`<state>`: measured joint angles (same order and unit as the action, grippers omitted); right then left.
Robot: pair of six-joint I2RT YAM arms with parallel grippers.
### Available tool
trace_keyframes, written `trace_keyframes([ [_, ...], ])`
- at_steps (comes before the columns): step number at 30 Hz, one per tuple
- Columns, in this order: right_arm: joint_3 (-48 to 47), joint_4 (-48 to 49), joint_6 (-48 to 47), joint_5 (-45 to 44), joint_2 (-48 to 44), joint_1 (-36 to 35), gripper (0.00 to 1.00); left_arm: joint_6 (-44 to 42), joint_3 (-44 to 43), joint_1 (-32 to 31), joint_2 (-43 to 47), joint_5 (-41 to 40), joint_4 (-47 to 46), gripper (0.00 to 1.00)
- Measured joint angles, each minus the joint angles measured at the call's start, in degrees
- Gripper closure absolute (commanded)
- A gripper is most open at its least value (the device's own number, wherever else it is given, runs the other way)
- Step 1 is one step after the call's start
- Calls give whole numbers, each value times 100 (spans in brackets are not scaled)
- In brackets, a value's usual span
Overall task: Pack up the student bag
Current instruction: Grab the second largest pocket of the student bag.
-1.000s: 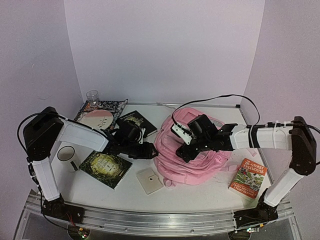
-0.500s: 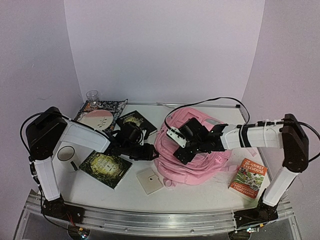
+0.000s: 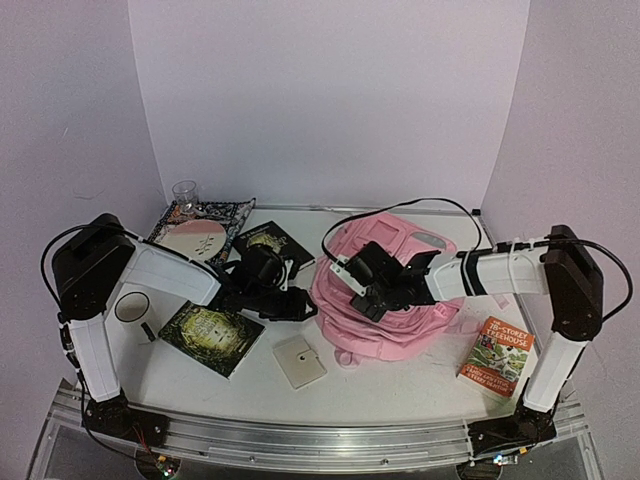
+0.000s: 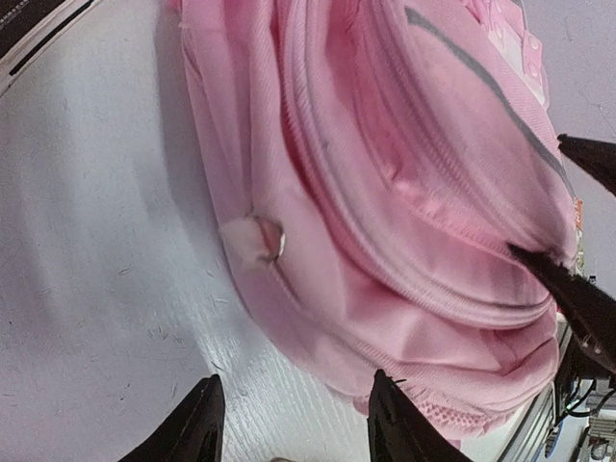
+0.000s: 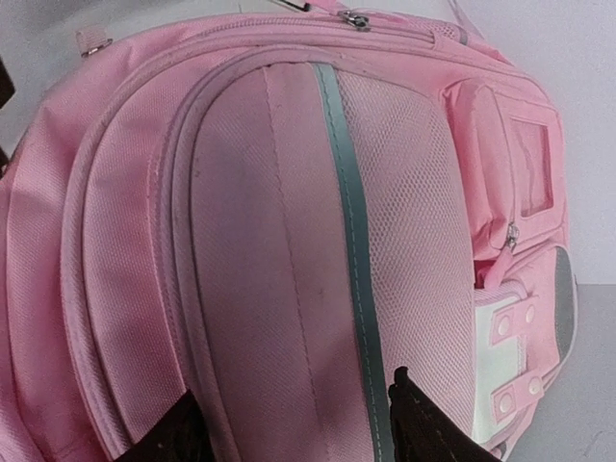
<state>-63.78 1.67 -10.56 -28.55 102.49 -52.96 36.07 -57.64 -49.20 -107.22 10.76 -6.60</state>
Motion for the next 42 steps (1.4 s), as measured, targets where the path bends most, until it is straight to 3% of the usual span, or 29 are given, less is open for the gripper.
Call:
trace_keyframes([
  [12, -175, -57, -372, -562, -382, 162, 99, -9, 14, -6, 0, -48, 48, 45],
  [18, -186, -77, -467, -436, -598, 262, 100, -186, 203, -77, 251, -321, 282, 41],
  [23, -186, -70, -469, -212, -818, 370, 100, -567, 200, -520, 663, -889, 827, 35],
  [26, -186, -56, -467, -83, -879, 411, 100, -747, 200, -843, 863, -1182, 1169, 27],
  [29, -186, -56, -467, 10, -897, 419, 100, -864, 202, -1144, 980, -1517, 1526, 4],
  [30, -186, -54, -467, 39, -900, 419, 100, -918, 204, -1224, 1021, -1608, 1638, 2],
  [42, -186, -38, -462, 267, -911, 421, 100, -1389, 133, -1612, 1603, -1987, 2798, 1],
])
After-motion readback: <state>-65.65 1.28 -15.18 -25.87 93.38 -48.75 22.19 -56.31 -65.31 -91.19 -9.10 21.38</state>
